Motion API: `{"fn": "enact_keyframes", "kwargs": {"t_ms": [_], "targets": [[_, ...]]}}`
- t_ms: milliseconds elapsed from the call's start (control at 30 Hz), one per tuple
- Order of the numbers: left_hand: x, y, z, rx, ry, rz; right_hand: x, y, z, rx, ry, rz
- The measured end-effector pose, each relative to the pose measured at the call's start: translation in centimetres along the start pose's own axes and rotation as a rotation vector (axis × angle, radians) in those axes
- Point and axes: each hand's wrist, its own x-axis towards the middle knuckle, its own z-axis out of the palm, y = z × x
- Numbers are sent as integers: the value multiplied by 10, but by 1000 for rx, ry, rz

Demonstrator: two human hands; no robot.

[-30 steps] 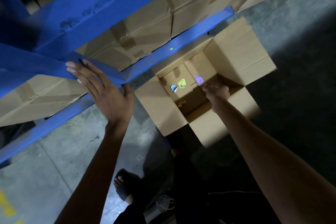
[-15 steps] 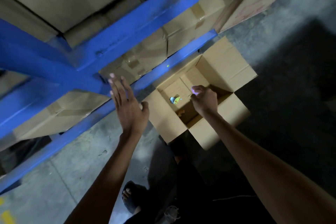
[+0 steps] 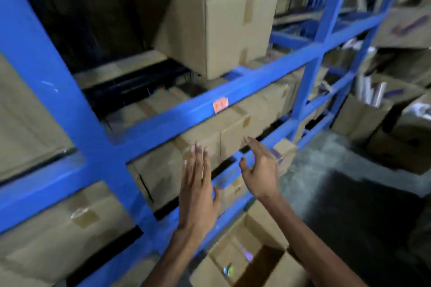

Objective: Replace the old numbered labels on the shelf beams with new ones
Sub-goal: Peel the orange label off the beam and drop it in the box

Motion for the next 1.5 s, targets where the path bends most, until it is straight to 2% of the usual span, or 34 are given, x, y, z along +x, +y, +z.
{"fn": "enact_keyframes", "kwargs": {"t_ms": [100, 267, 467, 600, 733, 900, 1000, 1067, 1167, 1267, 1500], "targets": [[35, 25, -47, -31, 106, 50, 42, -50, -47, 66, 74, -67], [74, 48, -63, 35, 129, 51, 86, -79, -66, 129, 123, -89], [103, 43, -23, 180, 70, -71, 117, -60, -29, 194, 40, 69], [112, 36, -2, 277, 95, -162, 124, -49, 0, 211, -55, 156], [121, 19, 7, 391, 112, -244, 128, -49, 28, 301, -9, 192], [121, -5, 20, 510, 81, -219, 128, -59, 45, 478, 153, 346], [121, -8, 22, 534, 84, -221, 136, -61, 51, 616, 227, 521], [121, -8, 21, 541, 87, -223, 140, -64, 52, 684, 217, 629], [121, -6, 19, 522, 86, -212, 145, -67, 50, 778, 218, 697], [121, -5, 18, 485, 95, -218, 150, -67, 47, 801, 221, 727], [117, -5, 8, 438, 68, -192, 147, -70, 32, 848, 64, 724]]}}
